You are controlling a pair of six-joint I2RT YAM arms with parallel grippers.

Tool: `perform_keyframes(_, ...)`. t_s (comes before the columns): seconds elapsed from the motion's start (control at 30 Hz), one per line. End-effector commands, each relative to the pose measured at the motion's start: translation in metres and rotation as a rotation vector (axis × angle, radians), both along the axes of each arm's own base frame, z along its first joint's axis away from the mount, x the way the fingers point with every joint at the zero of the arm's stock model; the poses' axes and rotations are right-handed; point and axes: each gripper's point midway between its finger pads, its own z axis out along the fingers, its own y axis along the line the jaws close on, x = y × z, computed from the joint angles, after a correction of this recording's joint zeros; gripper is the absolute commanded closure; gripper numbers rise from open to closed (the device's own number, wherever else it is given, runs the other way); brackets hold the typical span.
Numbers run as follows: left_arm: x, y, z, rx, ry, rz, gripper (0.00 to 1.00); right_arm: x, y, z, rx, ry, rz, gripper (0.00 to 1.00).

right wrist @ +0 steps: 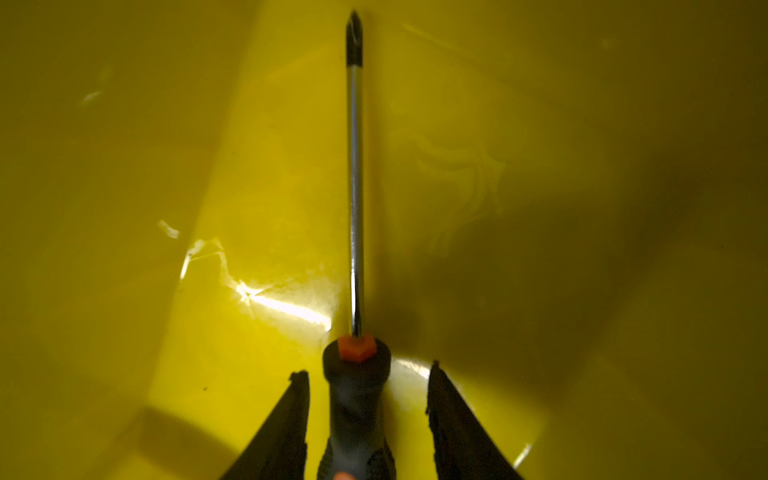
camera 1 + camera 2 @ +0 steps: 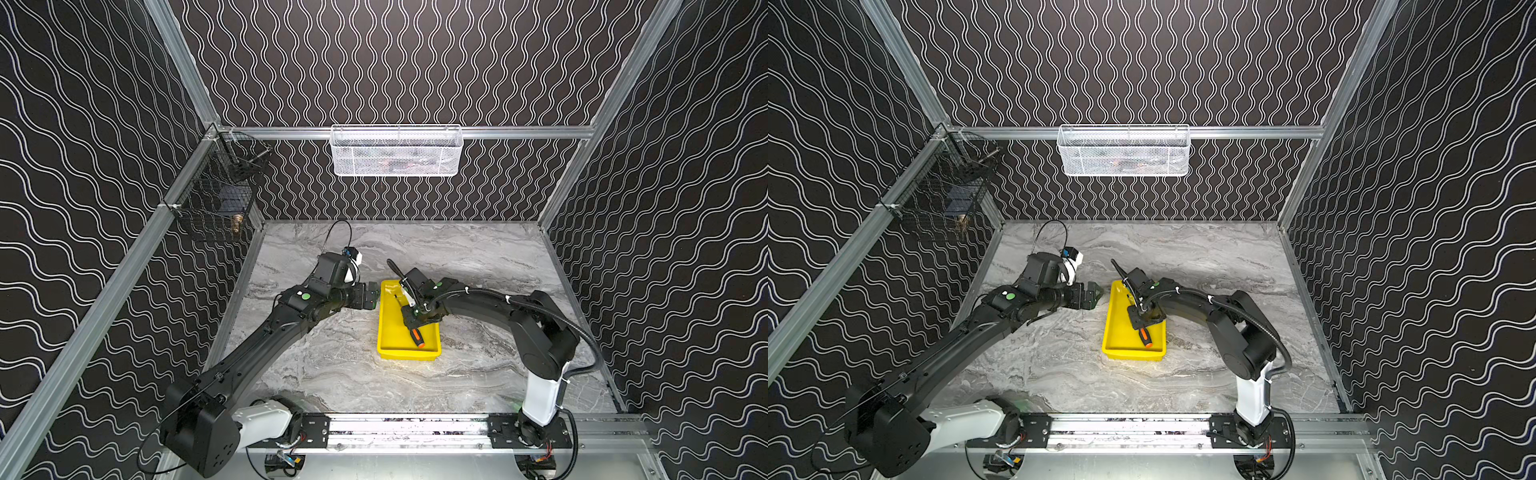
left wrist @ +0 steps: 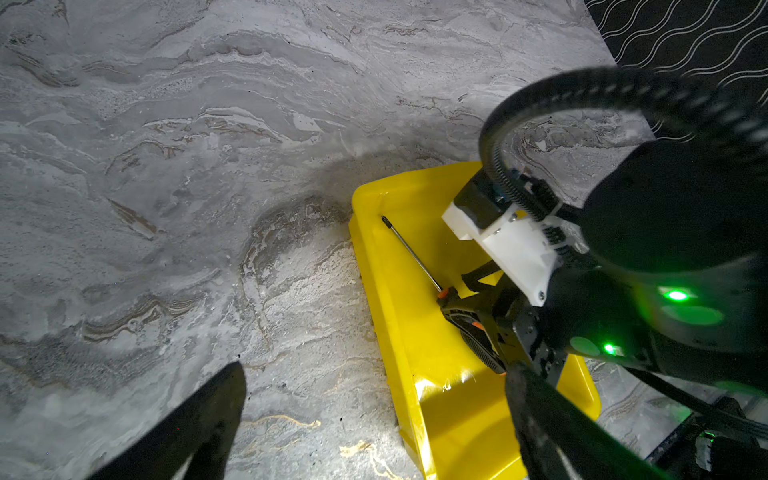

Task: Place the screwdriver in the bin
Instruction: 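Lower the held screwdriver into the yellow bin with the right gripper, then open the right gripper to release the screwdriver inside the bin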

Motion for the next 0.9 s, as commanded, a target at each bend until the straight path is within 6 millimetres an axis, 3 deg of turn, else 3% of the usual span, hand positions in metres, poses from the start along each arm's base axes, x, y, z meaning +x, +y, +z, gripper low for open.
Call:
perform_keyframes(0.0, 0.0, 0.001, 0.001, 0.004, -0.007, 0.001, 0.01, 0.004, 0.003, 0.015, 0.02, -0.027, -0.014, 0.49)
perform_keyframes(0.53, 0.0, 0.006, 0.003, 0.018, -0.017, 0.016, 0.01, 0.008, 0.003, 0.063, 0.073, -0.1, -0.018, 0.45)
perform_keyframes(0.7, 0.0, 0.008, 0.004, 0.026, -0.026, 0.025, 0.01, 0.01, -0.002, 0.093, 0.097, -0.16, -0.026, 0.43)
perform_keyframes(0.87, 0.004, 0.017, 0.009, 0.063, -0.056, 0.053, 0.01, 0.018, -0.021, 0.141, 0.141, -0.276, -0.058, 0.39)
